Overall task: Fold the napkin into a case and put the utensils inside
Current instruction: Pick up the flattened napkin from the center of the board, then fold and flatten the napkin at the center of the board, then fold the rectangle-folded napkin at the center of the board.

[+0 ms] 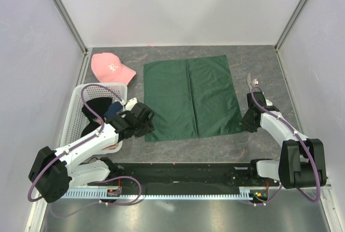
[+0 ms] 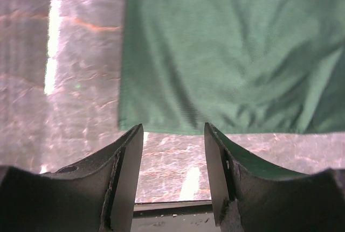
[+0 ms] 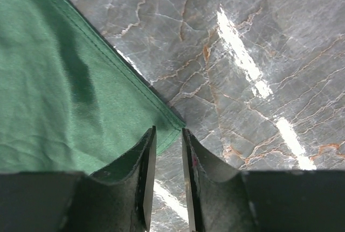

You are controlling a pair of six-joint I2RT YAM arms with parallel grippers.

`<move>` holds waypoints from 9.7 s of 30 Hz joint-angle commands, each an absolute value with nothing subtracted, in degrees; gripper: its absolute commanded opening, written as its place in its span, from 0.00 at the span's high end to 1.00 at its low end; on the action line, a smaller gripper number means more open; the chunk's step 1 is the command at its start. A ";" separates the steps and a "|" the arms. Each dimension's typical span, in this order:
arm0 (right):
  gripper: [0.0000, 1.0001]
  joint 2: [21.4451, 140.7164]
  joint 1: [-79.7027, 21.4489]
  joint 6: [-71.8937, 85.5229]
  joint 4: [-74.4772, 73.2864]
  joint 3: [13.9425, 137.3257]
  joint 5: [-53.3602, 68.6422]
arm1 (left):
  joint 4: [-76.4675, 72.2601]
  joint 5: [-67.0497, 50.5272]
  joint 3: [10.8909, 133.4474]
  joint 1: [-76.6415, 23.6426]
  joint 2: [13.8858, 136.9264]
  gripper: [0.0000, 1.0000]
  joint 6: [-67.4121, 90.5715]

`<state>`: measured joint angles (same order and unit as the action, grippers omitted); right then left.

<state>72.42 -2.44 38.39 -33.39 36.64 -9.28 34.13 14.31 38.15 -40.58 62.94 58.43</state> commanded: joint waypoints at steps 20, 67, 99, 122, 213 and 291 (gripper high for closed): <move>0.89 74.71 -2.29 39.11 -29.27 32.70 -9.85 | 41.92 17.84 37.88 -40.43 68.46 0.33 69.17; 1.00 57.60 -2.29 38.67 -30.50 30.68 -3.61 | 32.70 20.39 36.39 -42.45 69.02 0.98 62.32; 1.00 30.69 -2.20 29.53 -47.46 71.06 7.02 | 27.42 15.48 58.34 -42.45 29.36 0.98 32.62; 1.00 60.61 -2.37 33.31 -25.06 71.64 -5.44 | 7.14 24.27 72.52 -34.92 62.12 0.98 26.89; 0.98 56.25 -1.14 43.95 -48.78 34.19 -2.20 | 32.17 -8.00 30.50 -17.05 58.09 0.98 48.16; 0.44 82.88 -4.30 21.80 -25.93 45.52 -5.62 | 7.38 -15.47 63.19 -36.65 103.01 0.78 42.80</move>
